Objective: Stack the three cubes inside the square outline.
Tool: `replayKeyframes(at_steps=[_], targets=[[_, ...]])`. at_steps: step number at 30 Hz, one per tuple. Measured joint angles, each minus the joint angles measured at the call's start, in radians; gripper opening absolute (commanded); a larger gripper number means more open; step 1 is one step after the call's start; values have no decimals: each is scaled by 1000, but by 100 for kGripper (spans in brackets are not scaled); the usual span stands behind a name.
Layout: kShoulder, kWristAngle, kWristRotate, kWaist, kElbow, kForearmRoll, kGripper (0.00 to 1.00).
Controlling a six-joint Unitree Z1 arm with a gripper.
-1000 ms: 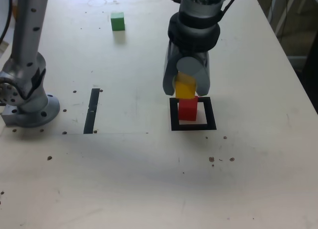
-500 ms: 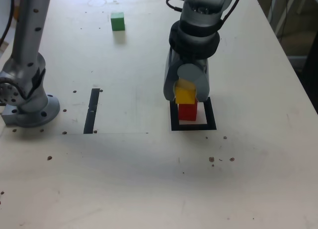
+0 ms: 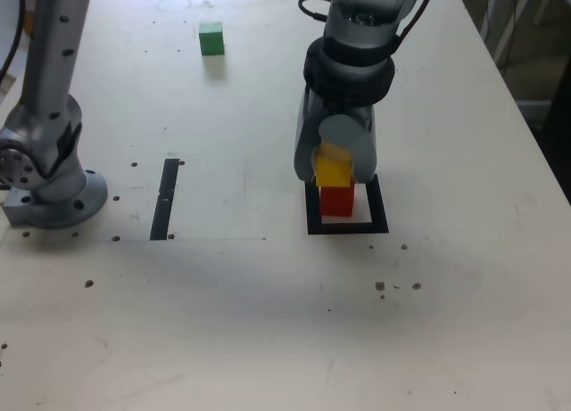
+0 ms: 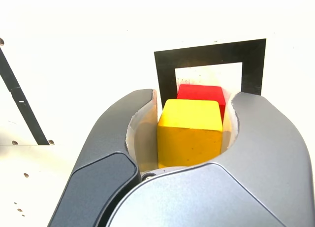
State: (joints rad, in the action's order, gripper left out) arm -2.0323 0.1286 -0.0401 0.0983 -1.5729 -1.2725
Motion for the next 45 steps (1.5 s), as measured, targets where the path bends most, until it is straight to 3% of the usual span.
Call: replayKeyframes(at_steps=[5,15,20,23,33,39,45], targets=[[5,2,0,0,0,0,62],[15,-2,-6,19,8,3,73],[23,-2,-11,19,12,5,92],[54,15,-23,19,21,0,99],[240,114,-10,-11,35,-101,100],[360,118,157,-184,75,-128,100],[399,118,348,-378,77,-160,100]])
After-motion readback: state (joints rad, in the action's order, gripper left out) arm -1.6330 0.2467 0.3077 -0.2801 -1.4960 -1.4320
